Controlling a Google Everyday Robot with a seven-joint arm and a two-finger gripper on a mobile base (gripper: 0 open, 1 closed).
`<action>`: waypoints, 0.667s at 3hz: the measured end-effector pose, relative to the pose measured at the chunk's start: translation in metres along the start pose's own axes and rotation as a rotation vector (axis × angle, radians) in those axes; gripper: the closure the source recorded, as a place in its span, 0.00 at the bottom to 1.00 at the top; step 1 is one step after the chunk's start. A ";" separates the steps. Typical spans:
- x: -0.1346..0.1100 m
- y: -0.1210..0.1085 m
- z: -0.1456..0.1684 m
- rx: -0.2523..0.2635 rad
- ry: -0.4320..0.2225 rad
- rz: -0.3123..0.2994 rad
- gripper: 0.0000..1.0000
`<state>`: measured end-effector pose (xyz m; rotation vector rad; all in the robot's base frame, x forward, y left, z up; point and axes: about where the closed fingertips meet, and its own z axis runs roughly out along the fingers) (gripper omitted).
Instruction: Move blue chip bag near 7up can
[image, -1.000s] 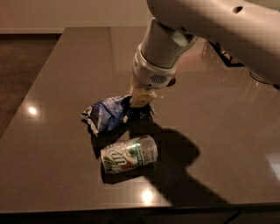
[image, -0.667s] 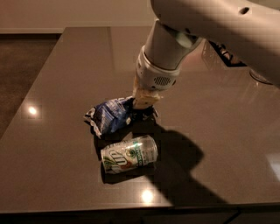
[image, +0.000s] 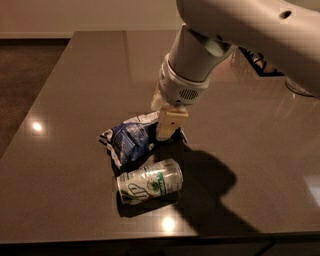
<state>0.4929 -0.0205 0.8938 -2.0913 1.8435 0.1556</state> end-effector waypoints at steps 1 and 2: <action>-0.001 0.001 0.000 0.001 0.001 -0.001 0.00; -0.001 0.001 0.000 0.001 0.001 -0.002 0.00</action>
Offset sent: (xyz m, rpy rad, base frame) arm -0.0006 0.0004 0.0003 -0.0007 -0.0012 0.0010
